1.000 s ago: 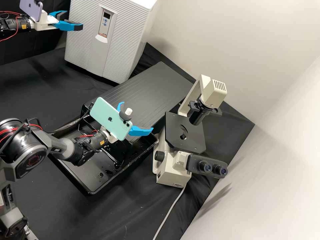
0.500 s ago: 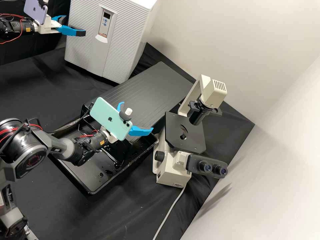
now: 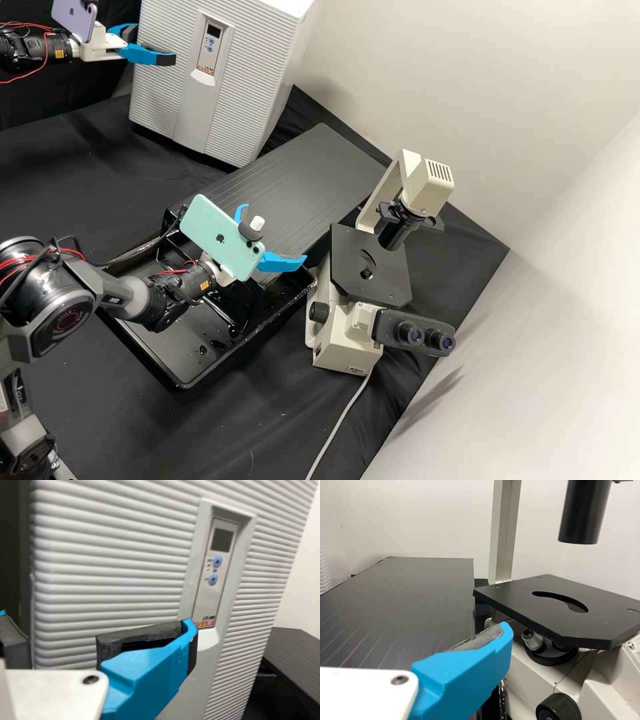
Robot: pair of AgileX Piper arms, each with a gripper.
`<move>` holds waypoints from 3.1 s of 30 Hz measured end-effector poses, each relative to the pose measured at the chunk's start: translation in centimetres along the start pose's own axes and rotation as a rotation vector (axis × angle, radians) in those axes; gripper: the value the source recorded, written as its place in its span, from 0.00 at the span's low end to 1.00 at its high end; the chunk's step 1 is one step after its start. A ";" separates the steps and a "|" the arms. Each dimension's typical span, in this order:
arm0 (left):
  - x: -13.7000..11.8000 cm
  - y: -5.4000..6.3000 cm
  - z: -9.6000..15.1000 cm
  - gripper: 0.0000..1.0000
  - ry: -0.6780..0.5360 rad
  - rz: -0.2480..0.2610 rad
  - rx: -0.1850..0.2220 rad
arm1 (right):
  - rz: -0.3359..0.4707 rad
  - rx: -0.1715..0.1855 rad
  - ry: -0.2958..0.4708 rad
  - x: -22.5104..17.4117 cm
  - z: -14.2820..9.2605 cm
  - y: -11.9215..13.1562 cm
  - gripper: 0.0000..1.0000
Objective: Open the incubator door
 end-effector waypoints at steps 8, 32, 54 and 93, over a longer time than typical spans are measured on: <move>0.4 0.3 0.9 1.00 -0.030 -0.013 -0.024 | 0.000 0.000 0.000 0.0 0.0 0.0 1.00; 0.6 -0.1 0.8 0.00 -0.037 -0.017 -0.055 | 0.000 0.000 0.000 0.0 0.0 0.0 1.00; 0.2 -0.6 1.0 0.00 -0.041 -0.011 -0.094 | 0.000 0.000 0.000 0.0 0.0 0.0 1.00; -0.1 -0.3 0.7 0.00 0.027 0.007 -0.174 | 0.000 0.000 0.000 0.0 0.0 0.0 1.00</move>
